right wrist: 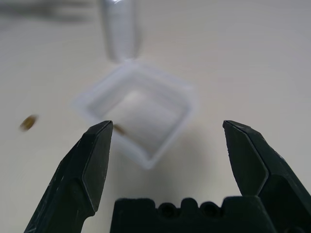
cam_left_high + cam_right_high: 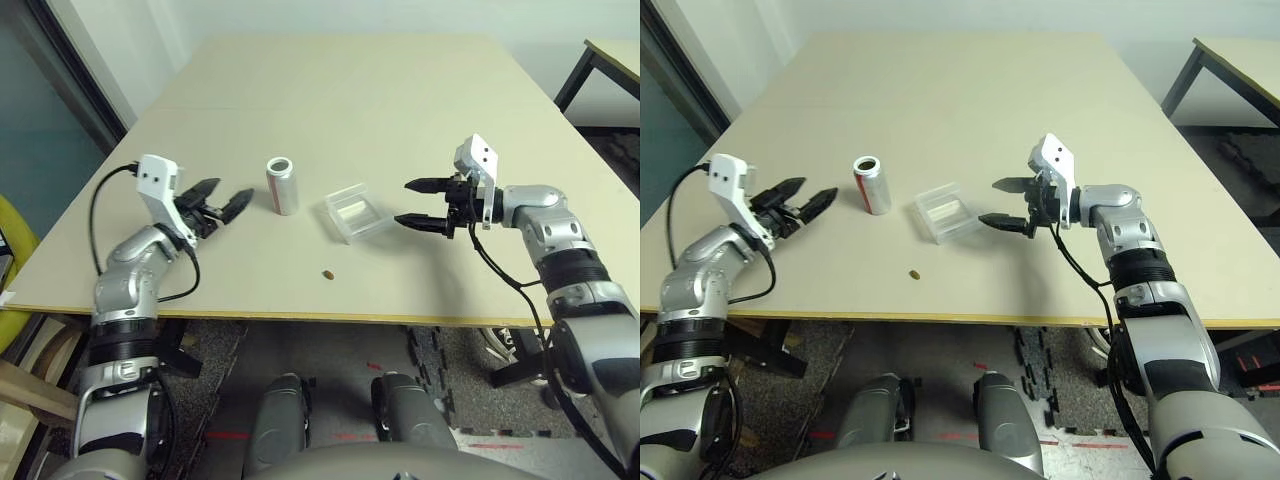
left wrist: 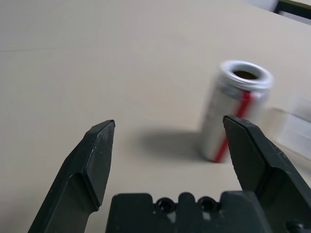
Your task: Pour the medicine from the bottle into the box.
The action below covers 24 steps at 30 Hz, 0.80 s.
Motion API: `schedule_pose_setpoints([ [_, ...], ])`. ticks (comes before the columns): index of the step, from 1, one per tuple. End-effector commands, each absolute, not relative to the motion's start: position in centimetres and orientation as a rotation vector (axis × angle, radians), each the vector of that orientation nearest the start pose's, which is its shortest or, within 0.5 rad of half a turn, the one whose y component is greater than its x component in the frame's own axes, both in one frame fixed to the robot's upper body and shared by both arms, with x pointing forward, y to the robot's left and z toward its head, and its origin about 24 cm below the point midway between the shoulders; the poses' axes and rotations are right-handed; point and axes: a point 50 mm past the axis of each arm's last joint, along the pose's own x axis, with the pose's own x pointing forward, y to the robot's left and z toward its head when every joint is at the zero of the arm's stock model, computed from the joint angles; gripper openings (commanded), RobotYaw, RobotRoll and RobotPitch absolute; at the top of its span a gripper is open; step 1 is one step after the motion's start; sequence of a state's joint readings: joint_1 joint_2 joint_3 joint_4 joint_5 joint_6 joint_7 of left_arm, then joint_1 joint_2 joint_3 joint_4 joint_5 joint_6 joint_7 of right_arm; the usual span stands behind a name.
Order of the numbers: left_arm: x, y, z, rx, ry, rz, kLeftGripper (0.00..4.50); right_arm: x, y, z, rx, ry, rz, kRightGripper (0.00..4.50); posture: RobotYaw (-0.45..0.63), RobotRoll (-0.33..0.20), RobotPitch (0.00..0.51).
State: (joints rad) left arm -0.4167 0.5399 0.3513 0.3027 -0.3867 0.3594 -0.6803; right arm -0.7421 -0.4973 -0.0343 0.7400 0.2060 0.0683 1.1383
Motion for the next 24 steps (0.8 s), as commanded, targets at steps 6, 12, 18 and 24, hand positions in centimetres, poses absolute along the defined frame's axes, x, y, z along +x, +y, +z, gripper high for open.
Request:
schedule_pose_setpoints([
  [6,32.2,33.1,15.8,-0.053,-0.023,-0.145,4.46,36.2,-26.6,13.2,-0.054,0.061,0.477,4.50,-0.13,0.000,0.088],
  [12,33.0,34.1,16.0,-0.036,-0.027,-0.088,4.46,35.8,-29.2,12.9,-0.032,0.035,0.247,4.50,-0.15,0.000,0.096],
  [18,33.5,34.4,15.9,-0.035,-0.032,-0.067,4.46,35.2,-30.8,12.6,-0.037,0.006,0.118,4.50,-0.15,0.000,0.098],
  [24,33.6,34.7,15.6,-0.033,-0.032,-0.048,4.46,34.4,-32.4,12.1,-0.051,0.001,0.039,4.50,-0.15,0.000,0.094],
])
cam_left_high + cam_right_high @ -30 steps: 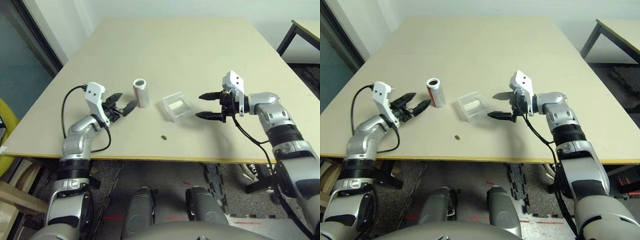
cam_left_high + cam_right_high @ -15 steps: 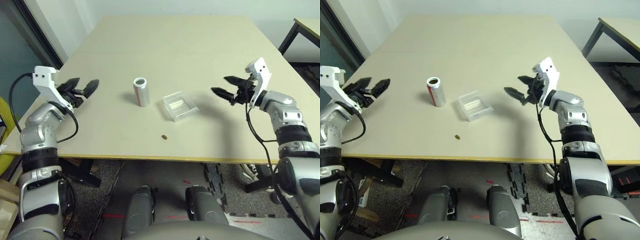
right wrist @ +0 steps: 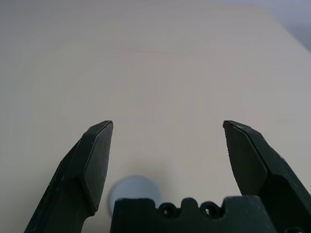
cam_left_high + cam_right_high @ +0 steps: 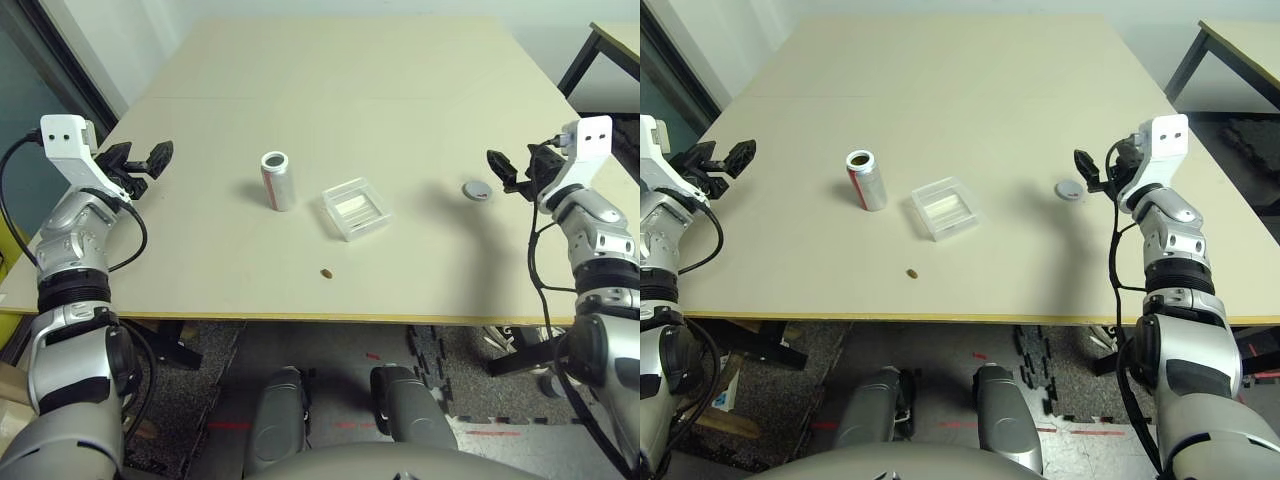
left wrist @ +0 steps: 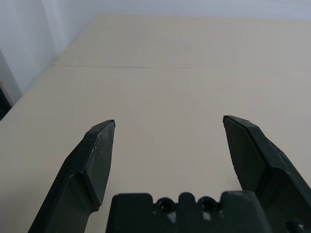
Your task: Pour the medicine from the bottle into the box.
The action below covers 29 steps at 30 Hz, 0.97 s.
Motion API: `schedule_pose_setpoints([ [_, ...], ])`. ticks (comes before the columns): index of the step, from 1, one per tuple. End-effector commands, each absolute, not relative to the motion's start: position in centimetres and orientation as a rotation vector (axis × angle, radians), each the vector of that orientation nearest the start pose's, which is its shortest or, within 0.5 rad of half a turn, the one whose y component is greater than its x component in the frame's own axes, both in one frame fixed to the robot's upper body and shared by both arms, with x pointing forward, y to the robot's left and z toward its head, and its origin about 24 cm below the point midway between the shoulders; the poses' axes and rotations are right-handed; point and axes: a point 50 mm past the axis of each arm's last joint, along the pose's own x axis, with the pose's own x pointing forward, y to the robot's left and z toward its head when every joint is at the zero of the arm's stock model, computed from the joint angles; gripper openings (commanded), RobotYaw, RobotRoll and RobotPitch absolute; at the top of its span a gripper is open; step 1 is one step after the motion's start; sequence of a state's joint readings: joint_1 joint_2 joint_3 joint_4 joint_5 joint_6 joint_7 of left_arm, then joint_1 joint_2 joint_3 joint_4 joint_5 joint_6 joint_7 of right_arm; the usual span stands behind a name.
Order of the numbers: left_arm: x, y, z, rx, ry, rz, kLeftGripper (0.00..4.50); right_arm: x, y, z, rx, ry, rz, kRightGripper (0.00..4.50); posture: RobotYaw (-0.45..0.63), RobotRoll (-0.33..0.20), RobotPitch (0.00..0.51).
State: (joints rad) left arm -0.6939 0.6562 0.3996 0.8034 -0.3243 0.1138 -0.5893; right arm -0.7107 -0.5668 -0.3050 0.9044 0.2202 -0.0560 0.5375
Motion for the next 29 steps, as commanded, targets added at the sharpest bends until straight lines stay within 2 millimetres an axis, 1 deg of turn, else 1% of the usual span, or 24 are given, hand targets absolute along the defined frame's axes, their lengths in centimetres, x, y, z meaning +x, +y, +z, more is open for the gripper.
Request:
schedule_pose_setpoints([
  [1,33.6,34.7,15.6,-0.032,-0.031,-0.047,4.46,34.2,-32.6,12.0,-0.055,0.000,0.028,4.50,-0.15,0.000,0.094],
  [7,33.6,34.9,15.3,-0.026,-0.024,-0.041,4.46,33.7,-33.6,11.4,-0.039,0.005,-0.034,4.50,-0.13,0.000,0.095],
  [16,33.4,35.2,15.3,-0.018,-0.021,-0.034,4.46,33.7,-33.6,11.3,-0.041,0.007,-0.027,4.50,-0.12,0.000,0.103],
  [27,33.7,34.9,15.4,-0.020,-0.028,-0.040,4.46,33.7,-33.6,11.5,-0.046,0.003,-0.020,4.50,-0.13,0.000,0.091],
  [29,33.8,34.8,15.4,-0.021,-0.029,-0.042,4.46,33.7,-33.6,11.5,-0.048,0.002,-0.019,4.50,-0.13,0.000,0.083],
])
